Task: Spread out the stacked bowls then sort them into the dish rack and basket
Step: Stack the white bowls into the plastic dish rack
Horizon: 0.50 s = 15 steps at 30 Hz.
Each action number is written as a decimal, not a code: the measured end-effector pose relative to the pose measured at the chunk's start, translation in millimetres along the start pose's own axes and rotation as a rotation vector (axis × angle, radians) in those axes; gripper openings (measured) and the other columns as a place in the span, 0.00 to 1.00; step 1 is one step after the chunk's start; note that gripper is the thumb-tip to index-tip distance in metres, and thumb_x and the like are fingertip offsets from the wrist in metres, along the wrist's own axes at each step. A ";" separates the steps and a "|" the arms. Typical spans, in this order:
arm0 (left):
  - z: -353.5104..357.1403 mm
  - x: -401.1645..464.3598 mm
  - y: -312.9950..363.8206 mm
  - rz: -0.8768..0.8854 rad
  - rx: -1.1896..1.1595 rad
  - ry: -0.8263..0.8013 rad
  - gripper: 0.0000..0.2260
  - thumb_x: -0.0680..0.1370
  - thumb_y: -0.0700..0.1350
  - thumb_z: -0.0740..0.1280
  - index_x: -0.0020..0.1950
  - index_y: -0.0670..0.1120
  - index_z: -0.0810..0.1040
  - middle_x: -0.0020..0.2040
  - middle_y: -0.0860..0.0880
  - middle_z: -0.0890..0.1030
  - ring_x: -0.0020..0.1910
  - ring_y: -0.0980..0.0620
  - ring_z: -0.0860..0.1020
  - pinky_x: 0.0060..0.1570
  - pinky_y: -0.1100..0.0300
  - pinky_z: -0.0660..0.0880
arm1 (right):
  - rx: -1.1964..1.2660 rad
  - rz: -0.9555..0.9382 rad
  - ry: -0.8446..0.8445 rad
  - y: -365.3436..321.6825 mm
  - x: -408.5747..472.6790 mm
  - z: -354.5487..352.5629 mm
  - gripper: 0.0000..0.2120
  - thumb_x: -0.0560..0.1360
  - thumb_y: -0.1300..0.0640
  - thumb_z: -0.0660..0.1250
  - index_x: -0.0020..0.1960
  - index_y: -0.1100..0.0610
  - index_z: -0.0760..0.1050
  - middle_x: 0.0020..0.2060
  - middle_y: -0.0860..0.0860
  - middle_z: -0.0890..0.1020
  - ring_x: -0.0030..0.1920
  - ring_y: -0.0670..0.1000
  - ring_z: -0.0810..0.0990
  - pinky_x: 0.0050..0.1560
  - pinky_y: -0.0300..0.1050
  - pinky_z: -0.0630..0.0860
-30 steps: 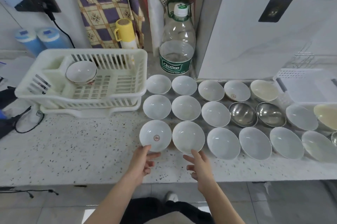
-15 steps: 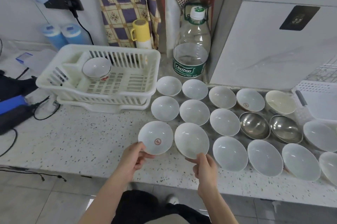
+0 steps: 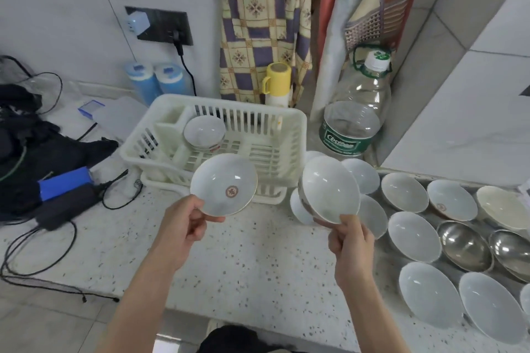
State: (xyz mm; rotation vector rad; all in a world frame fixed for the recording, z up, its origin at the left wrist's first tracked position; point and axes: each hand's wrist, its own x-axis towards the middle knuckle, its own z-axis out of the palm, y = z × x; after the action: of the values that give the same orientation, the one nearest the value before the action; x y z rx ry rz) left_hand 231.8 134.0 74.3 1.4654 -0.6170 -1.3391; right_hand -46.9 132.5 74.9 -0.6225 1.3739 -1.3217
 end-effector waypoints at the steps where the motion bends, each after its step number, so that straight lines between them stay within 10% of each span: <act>1: -10.6 5.4 10.6 0.008 0.014 0.003 0.11 0.73 0.42 0.61 0.49 0.38 0.77 0.36 0.34 0.82 0.20 0.54 0.63 0.22 0.62 0.54 | -0.013 -0.017 -0.012 -4.9 4.4 15.2 0.08 0.75 0.61 0.59 0.38 0.60 0.68 0.31 0.59 0.84 0.24 0.47 0.57 0.27 0.40 0.56; 9: -79.3 55.9 62.8 0.084 0.058 0.074 0.09 0.77 0.40 0.61 0.37 0.45 0.73 0.30 0.39 0.82 0.24 0.51 0.61 0.20 0.66 0.57 | -0.239 -0.104 -0.098 -20.7 53.8 138.9 0.08 0.75 0.59 0.59 0.39 0.56 0.71 0.22 0.45 0.78 0.27 0.47 0.65 0.23 0.32 0.63; 15: -104.7 98.0 79.8 0.063 0.011 0.114 0.10 0.78 0.41 0.59 0.53 0.40 0.78 0.34 0.37 0.83 0.21 0.54 0.61 0.21 0.65 0.59 | -0.400 -0.086 -0.167 -8.5 96.4 213.4 0.10 0.76 0.53 0.57 0.50 0.49 0.76 0.34 0.52 0.86 0.28 0.43 0.69 0.36 0.42 0.67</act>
State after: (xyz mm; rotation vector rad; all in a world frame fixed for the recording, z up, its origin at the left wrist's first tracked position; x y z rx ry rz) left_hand 374.4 54.8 91.7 1.5075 -0.5921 -1.1968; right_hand 117.8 -33.2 92.8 -1.0473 1.4957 -1.0380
